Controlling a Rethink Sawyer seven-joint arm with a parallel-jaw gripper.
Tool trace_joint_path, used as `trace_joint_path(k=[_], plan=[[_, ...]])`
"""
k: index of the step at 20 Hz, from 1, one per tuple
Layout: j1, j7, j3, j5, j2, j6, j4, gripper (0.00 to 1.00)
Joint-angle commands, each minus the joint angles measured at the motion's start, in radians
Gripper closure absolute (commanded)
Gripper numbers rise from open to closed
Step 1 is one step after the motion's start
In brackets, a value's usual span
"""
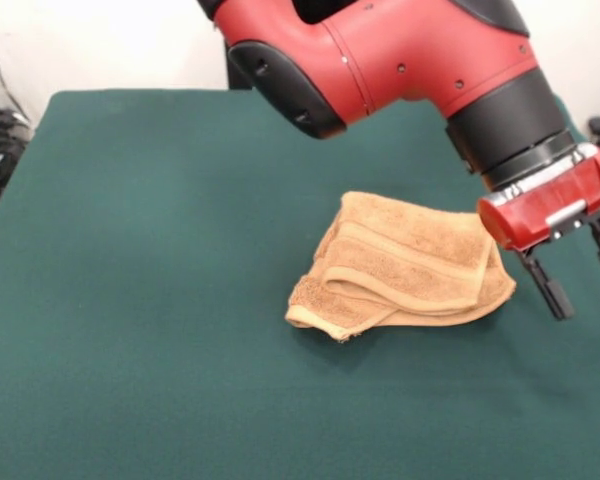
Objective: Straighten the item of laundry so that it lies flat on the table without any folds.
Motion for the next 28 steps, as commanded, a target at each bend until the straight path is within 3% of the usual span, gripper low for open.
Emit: trace_joint_path(k=[1,8,14,28], plan=[[0.057,0.051,-0.067,-0.043,-0.084,0.082,0.009,0.00],[0.078,0.159,-0.203,0.000,-0.238,-0.017,0.146,0.00],[0.208,0.264,-0.440,0.123,-0.372,-0.003,0.219,0.00],[0.249,0.255,-0.561,0.262,-0.339,0.012,0.253,0.00]])
